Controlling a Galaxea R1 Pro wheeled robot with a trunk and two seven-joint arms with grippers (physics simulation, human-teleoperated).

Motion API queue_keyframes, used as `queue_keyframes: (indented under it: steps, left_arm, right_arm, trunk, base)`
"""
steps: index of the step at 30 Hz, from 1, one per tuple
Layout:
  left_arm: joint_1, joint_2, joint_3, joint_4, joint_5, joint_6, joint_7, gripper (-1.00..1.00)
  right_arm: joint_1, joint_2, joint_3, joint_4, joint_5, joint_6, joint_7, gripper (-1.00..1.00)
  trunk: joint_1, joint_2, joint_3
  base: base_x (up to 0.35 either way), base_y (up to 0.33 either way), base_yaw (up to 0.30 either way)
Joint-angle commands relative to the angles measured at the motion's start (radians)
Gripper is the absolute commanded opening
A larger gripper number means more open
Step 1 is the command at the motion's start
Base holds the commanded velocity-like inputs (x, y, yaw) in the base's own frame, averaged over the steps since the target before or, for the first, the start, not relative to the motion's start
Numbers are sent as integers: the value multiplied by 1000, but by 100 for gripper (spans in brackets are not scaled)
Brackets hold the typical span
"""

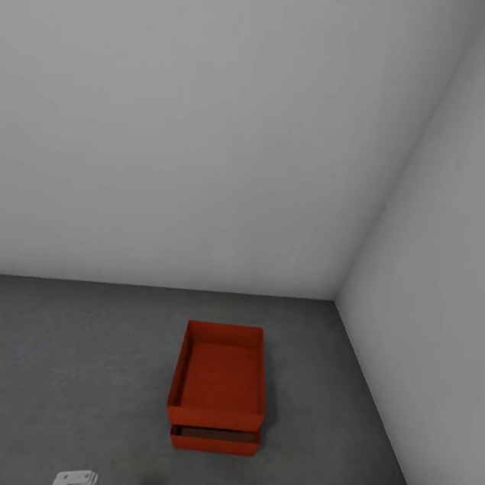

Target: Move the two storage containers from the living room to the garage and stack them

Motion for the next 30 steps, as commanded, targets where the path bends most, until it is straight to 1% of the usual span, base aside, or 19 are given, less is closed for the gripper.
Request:
queue_keyframes:
  steps: [1,30]
  left_arm:
    - [-1,0,0,0,10,4,2,100]
    - [1,0,0,0,10,4,2,100]
  right_arm:
    - [-1,1,8,3,-10,-5,0,100]
    - [-1,1,8,3,-9,-4,0,100]
  trunk:
    - [1,-2,0]
    - [1,-2,45]
  base:
    - [0,0,0]
    - [0,0,0]
